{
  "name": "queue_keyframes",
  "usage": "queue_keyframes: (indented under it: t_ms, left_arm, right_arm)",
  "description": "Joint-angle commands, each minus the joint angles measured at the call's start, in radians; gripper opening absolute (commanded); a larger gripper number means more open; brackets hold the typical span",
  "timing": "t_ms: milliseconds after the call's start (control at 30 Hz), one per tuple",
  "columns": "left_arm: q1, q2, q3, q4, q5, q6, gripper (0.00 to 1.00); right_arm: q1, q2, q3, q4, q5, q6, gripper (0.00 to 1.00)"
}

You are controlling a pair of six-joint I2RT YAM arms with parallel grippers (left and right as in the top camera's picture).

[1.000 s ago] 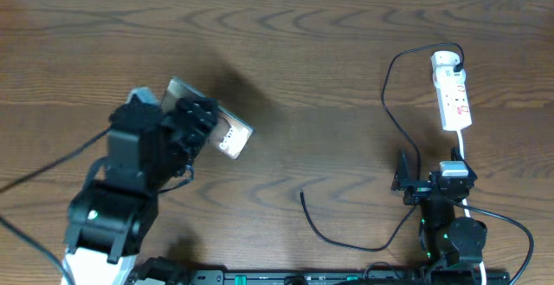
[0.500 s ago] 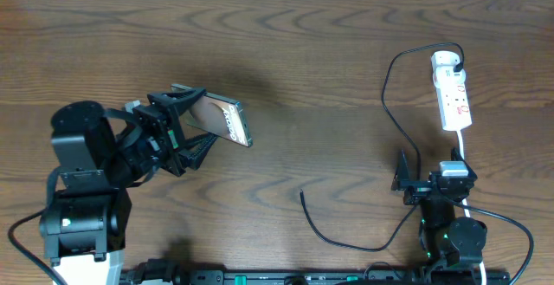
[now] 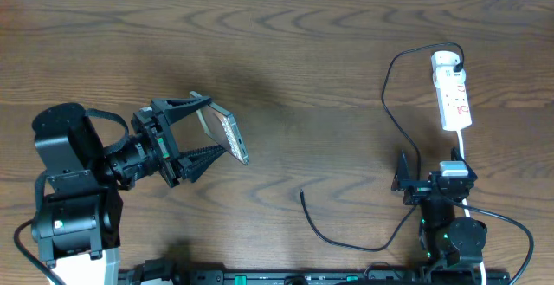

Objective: Plug charger to phone and switch on socket
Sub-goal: 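Lift the phone with the left gripper and rotate it upright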

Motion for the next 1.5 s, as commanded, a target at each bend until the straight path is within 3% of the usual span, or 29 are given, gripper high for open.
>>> queue_keyframes:
  t_ms: [0, 200, 467, 867, 1000, 1233, 1367, 1467]
  left_arm:
    - [0.014, 0.01, 0.026, 0.012, 0.048, -0.001, 0.07]
    - [0.017, 0.049, 0.026, 0.012, 0.034, 0.001, 0.07]
    - [0.017, 0.112, 0.026, 0.013, 0.033, -0.099, 0.07]
    - [0.017, 0.13, 0.026, 0.02, 0.016, -0.061, 0.07]
    - [0.017, 0.138, 0.026, 0.019, -0.09, 0.088, 0.07]
    - [0.017, 0.156, 0.026, -0.005, -0.305, 0.566, 0.07]
    - [0.017, 0.17, 0.026, -0.095, -0.476, 0.711, 0.07]
    - [0.017, 0.182, 0.026, -0.193, -0.639, 0.754, 0.07]
  right_arm:
    - [0.008, -0.003, -0.001, -0.005, 0.002, -0.008, 0.99]
    - [0.008, -0.003, -0.001, -0.005, 0.002, -0.008, 0.99]
    - [0.008, -0.003, -0.001, -0.005, 0.002, -0.008, 0.99]
    - [0.008, -0.003, -0.001, -0.005, 0.002, -0.008, 0.99]
    - [0.008, -0.003, -0.001, -0.005, 0.002, -0.008, 0.99]
    - [0.008, -0.003, -0.001, -0.005, 0.002, -0.008, 0.99]
    - [0.008, -0.003, -0.001, -0.005, 0.002, -0.008, 0.99]
    - [0.008, -0.003, -0.001, -0.005, 0.002, -0.008, 0.99]
